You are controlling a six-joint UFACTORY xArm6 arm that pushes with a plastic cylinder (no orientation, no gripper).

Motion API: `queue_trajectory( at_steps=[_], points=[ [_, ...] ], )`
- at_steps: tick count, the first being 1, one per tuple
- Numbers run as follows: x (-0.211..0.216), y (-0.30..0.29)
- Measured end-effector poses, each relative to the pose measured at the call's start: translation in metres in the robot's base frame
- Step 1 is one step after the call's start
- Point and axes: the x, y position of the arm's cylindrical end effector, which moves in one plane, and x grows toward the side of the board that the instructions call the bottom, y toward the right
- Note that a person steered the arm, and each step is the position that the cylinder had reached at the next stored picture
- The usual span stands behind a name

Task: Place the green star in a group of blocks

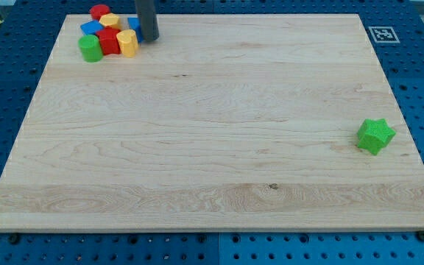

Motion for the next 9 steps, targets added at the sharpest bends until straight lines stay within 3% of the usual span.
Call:
queue_trajectory(
  at_steps=[1, 2, 3, 5, 6, 7, 9],
  points=[
    [0.000, 0.007],
    [0.031, 0.091],
    [0.064, 0.191],
    [0.190, 0.427],
    [0.224, 0.473],
    [0.255, 0.469],
    [0.260, 0.452]
  ],
)
